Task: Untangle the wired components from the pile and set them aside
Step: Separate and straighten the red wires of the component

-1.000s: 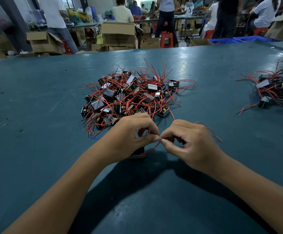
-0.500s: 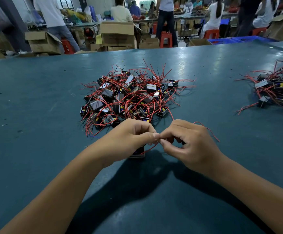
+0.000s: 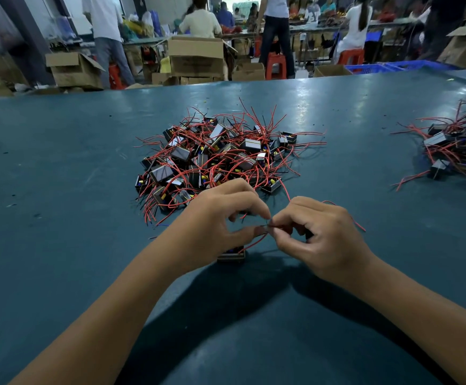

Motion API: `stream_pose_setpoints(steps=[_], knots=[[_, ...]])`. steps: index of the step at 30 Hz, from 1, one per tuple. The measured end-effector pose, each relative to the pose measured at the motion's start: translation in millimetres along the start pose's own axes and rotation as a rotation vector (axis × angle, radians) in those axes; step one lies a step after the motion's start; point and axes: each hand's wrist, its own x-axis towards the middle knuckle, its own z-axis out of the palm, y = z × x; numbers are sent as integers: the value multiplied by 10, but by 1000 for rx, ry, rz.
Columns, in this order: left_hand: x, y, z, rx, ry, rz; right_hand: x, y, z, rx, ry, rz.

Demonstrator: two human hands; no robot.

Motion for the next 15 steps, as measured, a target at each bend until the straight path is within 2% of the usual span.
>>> stream_pose_setpoints(steps=[10, 15], knots=[[11, -47, 23, 70, 36, 108, 1, -32, -17, 18, -7, -7], [22, -7, 46, 32, 43, 59, 1, -28, -20, 34, 2, -13]])
